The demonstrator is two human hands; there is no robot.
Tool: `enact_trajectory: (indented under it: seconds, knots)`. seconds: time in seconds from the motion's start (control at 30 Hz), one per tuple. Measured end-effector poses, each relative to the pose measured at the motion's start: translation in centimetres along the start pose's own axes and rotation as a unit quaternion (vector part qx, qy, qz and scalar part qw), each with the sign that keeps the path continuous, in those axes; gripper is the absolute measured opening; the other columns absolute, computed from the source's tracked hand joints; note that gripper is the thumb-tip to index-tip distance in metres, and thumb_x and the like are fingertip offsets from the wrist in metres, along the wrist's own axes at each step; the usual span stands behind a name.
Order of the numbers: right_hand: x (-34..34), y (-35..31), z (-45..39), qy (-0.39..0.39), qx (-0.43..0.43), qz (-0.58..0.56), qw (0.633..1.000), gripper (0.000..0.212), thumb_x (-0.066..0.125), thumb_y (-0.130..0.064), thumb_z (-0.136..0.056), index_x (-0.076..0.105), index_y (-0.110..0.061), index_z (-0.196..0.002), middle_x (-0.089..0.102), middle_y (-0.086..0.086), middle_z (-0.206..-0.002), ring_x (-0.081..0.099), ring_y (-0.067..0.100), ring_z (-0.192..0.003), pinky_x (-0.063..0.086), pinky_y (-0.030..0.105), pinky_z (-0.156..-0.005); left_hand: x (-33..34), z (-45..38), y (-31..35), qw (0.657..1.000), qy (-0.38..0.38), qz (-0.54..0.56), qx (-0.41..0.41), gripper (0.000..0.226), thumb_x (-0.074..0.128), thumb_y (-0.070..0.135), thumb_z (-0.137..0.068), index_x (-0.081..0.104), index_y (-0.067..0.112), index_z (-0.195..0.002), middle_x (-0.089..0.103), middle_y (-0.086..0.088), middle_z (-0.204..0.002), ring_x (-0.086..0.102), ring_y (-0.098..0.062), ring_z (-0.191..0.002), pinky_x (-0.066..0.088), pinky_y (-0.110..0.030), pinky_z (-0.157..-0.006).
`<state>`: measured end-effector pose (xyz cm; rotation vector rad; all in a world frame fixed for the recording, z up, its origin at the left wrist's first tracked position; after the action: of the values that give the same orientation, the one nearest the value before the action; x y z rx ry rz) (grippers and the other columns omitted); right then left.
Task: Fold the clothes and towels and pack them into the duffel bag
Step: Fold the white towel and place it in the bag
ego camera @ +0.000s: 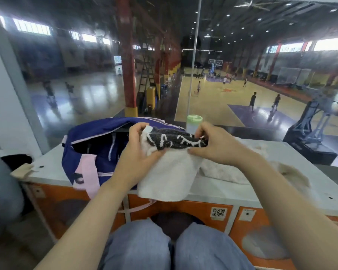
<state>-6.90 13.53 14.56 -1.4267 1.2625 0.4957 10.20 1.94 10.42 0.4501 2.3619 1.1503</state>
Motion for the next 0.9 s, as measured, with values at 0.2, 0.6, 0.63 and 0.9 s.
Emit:
enact_trajectory:
  seconds: [0.2,0.6,0.63,0.9]
  knots:
    - [5.7,-7.3,-2.5,-0.003,-0.154,0.043,0.987,0.073,0.053,-0.025,-0.080,0.027,-0.031,-0.147,0.055,-0.005,-0.135,0.053,0.017,-0.117,0.046,0.034,-0.093,-5.0,0.9,-1.2,0.998,0.053,-0.028,-0.021,0.053,0.069,0.021,-0.088,0.035,0.049,-0.118,0.048,0.042,-0.107,0.050,0.015,-0.103,0.043,-0.014,-0.083]
    - [14.9,-10.8,-10.1,-0.044,-0.189,0.106,0.975,0.042,0.045,-0.015,-0.095,0.049,-0.026,-0.135,0.057,0.002,-0.125,0.054,0.024,-0.113,0.043,0.042,-0.096,-13.6,1.4,-6.8,0.917,0.083,-0.387,-0.041,0.036,0.028,0.040,-0.098,0.062,0.026,-0.100,0.067,0.008,-0.086,0.054,-0.012,-0.074,0.037,-0.031,-0.069]
    - [15.5,-10.6,-11.3,-0.064,-0.172,0.110,0.977,0.044,0.044,-0.014,-0.094,0.049,-0.028,-0.136,0.057,0.002,-0.129,0.053,0.025,-0.116,0.041,0.042,-0.098,-14.3,1.1,-7.4,0.894,0.081,-0.441,-0.016,0.038,0.029,0.035,-0.094,0.065,0.024,-0.090,0.068,0.005,-0.081,0.056,-0.016,-0.074,0.038,-0.032,-0.071]
    - [22.5,-13.2,-17.7,-0.239,-0.172,0.121,0.948,0.042,0.044,-0.009,-0.091,0.058,-0.030,-0.124,0.062,-0.002,-0.121,0.053,0.021,-0.100,0.037,0.031,-0.082,-16.3,-2.5,-13.4,0.814,0.013,-0.577,-0.061,0.028,0.040,0.023,-0.078,0.065,0.015,-0.067,0.068,-0.003,-0.082,0.058,-0.030,-0.088,0.038,-0.044,-0.091]
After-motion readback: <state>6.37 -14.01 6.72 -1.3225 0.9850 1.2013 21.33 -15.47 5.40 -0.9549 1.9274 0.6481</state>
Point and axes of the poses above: each hand's wrist, its own z-axis away from the middle knuckle, its own x-axis out of the palm, y = z × x, the point moved 7 cm from there along -z, towards the middle knuckle
